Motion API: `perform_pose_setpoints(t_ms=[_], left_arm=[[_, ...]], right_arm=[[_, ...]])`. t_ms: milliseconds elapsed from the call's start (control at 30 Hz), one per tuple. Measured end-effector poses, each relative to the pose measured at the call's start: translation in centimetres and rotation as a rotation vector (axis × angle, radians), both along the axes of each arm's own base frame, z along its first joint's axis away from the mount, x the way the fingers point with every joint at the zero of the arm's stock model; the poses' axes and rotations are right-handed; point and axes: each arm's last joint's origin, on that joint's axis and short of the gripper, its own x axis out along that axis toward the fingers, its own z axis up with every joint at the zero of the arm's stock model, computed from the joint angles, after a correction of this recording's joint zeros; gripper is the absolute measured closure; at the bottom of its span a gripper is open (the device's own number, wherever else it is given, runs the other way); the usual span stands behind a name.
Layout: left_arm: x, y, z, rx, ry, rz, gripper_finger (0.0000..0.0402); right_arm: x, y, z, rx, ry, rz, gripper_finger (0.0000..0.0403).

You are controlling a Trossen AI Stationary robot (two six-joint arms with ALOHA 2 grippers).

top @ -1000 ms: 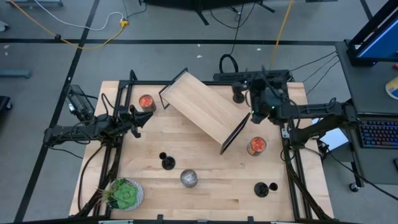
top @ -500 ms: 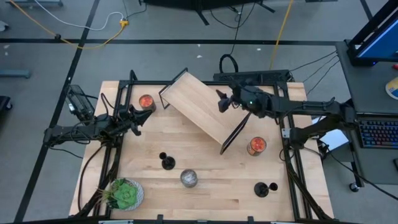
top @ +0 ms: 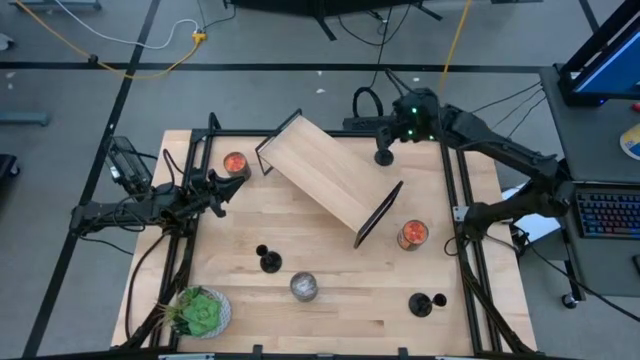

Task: Pick & Place candle stick holders
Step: Put the top black candle holder on the shelf

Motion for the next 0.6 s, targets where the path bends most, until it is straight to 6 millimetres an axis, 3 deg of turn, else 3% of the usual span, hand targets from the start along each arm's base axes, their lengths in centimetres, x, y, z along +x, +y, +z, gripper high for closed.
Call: perform_pose_setpoints(t_ms=[300, 600], left_arm=[[0.0, 0.0, 0.0, -0.002, -0.001, 0.000, 0.0360], [0.0, 0.0, 0.0, -0.002, -0.001, 0.000, 0.0360]], right_arm=[[-1.7, -2.5, -1.3, 0.073, 0.072, 0.001, 0.0129], [-1.2, -4.4, -3.0, 0.094, 0.132, -0.013, 0.0128]])
